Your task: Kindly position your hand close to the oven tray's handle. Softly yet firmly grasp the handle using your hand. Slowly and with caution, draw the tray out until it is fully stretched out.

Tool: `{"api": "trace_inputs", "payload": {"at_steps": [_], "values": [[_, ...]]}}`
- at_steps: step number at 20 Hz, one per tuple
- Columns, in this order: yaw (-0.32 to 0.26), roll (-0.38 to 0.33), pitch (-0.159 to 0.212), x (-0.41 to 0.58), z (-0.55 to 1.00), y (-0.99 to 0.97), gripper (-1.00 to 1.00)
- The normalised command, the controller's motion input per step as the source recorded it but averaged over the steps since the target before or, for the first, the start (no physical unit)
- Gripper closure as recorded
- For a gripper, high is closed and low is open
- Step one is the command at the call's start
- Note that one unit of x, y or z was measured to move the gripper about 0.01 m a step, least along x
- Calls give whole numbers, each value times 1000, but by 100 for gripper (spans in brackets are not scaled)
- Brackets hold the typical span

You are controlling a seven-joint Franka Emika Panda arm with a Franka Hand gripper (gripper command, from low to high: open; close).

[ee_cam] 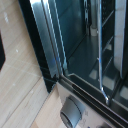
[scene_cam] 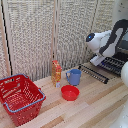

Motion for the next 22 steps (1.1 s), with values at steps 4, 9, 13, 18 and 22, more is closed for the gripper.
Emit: {"api": "trace_inputs", "payload": {"at_steps": [4,9,13,18,22], "values": [[-14,8,-35,-3,-2,-420,-100],[8,34,-20,0,0,-441,-100],[0,0,0,0,0,-184,100],[3,1,0,1,33,-127,100],[32,-17,25,1,338,-56,100]]}}
